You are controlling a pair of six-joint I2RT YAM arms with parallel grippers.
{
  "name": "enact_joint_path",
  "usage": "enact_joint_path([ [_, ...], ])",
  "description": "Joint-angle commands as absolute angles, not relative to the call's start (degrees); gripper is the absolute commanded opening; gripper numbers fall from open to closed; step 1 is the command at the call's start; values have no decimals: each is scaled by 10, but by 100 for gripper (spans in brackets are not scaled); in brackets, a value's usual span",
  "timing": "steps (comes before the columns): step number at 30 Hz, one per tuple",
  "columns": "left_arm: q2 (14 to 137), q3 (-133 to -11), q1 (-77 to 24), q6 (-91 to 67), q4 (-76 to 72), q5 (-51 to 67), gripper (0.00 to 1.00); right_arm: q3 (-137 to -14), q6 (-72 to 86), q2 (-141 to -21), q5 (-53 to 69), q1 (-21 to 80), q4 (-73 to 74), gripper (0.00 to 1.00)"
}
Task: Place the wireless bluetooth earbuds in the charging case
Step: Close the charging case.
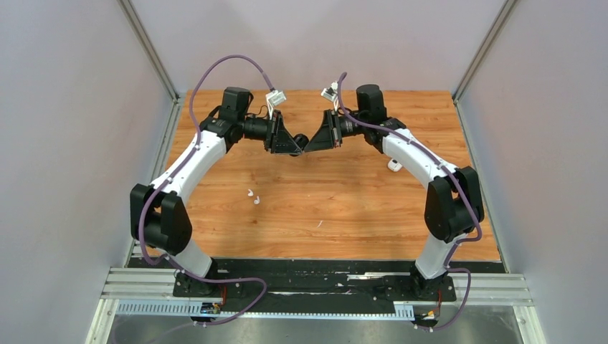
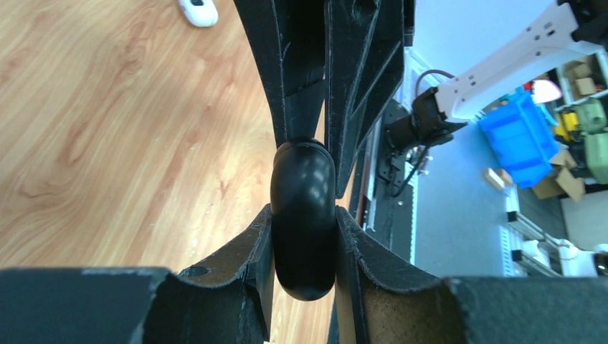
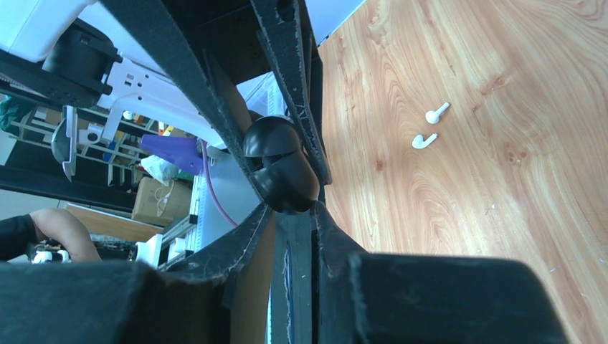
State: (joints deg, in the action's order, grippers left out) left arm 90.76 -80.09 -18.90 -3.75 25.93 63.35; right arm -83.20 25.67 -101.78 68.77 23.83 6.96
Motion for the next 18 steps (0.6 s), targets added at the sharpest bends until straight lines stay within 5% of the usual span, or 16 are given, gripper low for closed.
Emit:
enact_joint_path([
  [1, 917, -820, -195, -76, 214, 770, 27, -819, 209, -993, 680, 236, 42, 0],
  [3, 923, -821, -193, -83, 210, 786, 17, -821, 201, -992, 695, 236, 41, 5],
  [6, 924, -819, -192, -84, 209, 794, 10, -831, 205, -996, 710, 237, 28, 39],
  [9, 925, -818, -192, -84, 210, 797, 9, -843, 233, -1005, 729, 237, -2, 52],
  [13, 925, -815, -192, -81, 215, 792, 9, -851, 276, -1015, 745, 238, -43, 52],
  [18, 925, -817, -192, -79, 219, 788, 9, -845, 283, -1016, 733, 238, -43, 31],
])
